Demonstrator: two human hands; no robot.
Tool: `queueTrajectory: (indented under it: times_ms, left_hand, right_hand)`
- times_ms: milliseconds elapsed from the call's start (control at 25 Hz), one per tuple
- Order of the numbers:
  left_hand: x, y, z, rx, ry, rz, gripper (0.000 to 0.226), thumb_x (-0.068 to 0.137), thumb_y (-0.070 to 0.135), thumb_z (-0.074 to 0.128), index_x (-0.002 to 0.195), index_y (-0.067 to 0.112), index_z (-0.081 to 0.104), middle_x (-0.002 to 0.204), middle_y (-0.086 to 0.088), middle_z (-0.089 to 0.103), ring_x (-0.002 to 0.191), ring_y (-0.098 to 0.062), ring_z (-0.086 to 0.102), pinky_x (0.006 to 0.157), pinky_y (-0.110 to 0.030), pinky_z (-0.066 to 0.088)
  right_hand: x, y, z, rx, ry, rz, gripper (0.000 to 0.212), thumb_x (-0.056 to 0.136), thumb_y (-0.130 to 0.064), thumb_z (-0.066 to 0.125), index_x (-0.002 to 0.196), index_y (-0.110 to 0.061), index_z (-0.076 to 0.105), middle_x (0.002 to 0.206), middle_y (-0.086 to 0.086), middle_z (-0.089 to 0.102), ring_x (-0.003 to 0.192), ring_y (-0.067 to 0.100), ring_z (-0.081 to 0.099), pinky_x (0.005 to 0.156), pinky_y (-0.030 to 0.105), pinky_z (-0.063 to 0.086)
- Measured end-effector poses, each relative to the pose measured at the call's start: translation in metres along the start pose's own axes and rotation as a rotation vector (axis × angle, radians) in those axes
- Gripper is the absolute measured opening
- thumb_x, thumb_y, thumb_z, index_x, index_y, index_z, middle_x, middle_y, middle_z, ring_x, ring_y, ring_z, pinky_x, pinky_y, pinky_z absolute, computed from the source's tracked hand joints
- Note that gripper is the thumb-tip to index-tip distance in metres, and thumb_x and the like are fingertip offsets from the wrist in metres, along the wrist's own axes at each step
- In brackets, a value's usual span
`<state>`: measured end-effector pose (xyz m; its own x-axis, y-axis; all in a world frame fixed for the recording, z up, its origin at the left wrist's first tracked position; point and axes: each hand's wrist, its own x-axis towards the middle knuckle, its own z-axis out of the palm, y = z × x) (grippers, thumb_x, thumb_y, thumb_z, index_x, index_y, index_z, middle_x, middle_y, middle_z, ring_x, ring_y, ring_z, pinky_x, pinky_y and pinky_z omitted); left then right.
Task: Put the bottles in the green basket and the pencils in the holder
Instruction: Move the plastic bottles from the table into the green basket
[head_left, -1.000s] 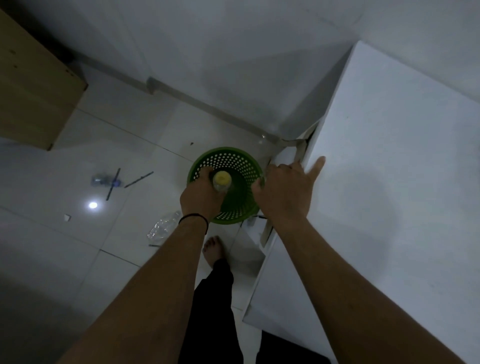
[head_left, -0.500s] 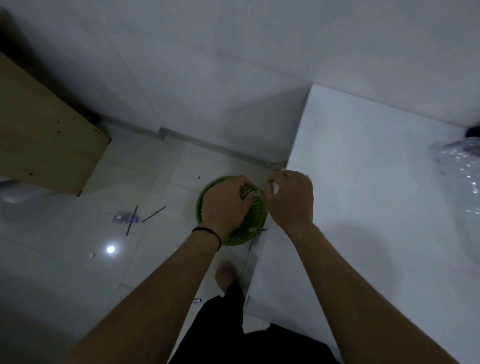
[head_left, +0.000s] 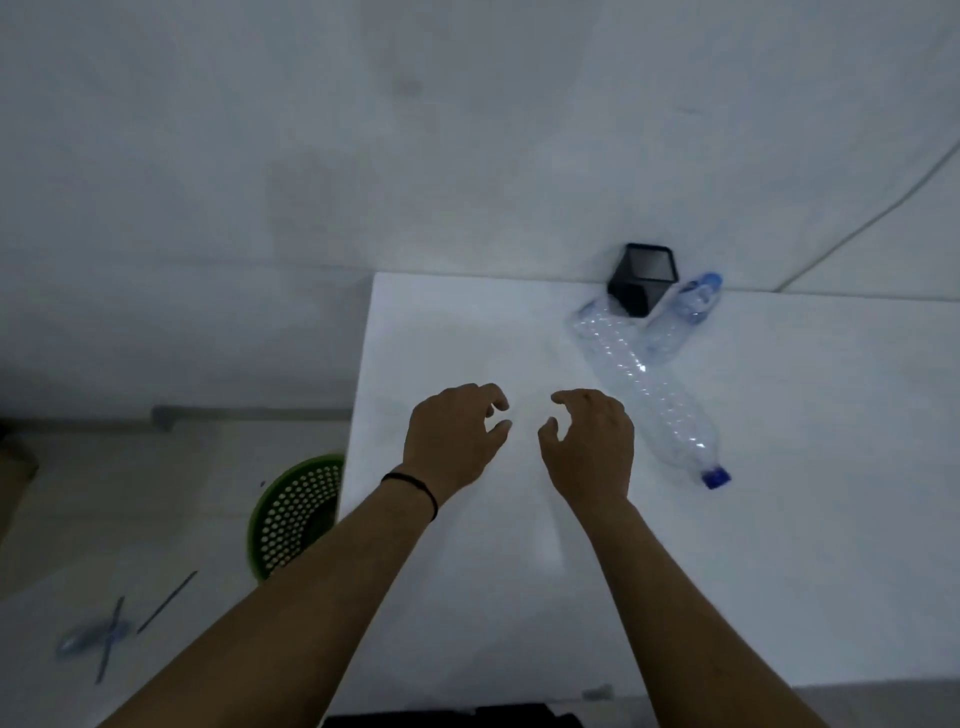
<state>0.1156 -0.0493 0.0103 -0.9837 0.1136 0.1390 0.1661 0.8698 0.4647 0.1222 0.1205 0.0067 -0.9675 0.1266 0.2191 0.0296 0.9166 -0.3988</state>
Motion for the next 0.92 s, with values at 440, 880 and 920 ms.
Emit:
queueTrajectory:
  times_ms: [440,880,920]
  left_hand:
    - [0.040,0.126,0.085,0.007,-0.217,0.013,0.023,0.087,0.048,0.061,0.106,0.035,0.063,0.098,0.012,0.069,0.094,-0.009,0.061,0.076,-0.025,0.045]
    - [0.021,0.050,0.009,-0.950,-0.328,-0.922,0.047,0.091,0.062,0.048,0.116,0.025,0.062,0.105,-0.009,0.073,0.085,-0.025,0.074,0.069,-0.035,0.061]
    - [0.014,0.036,-0.005,-1.047,-0.329,-0.969,0.048,0.089,0.065,0.051,0.114,0.025,0.062,0.106,-0.011,0.072,0.086,-0.027,0.075,0.068,-0.035,0.061]
  right_hand:
    - [0.038,0.151,-0.036,-0.167,-0.333,0.297,0.088,0.086,-0.045,0.066,0.154,-0.025,0.013,0.158,0.010,0.026,0.141,0.034,0.032,0.108,0.047,0.041]
    - [0.070,0.017,0.000,0.829,-0.722,0.514,0.084,0.077,-0.060,0.072,0.145,-0.023,0.038,0.135,0.006,0.057,0.103,0.022,0.066,0.075,0.033,0.059]
    - [0.069,-0.001,0.004,0.861,-0.785,0.485,0.079,0.079,-0.060,0.069,0.143,-0.023,0.042,0.132,0.006,0.059,0.097,0.021,0.069,0.070,0.030,0.059]
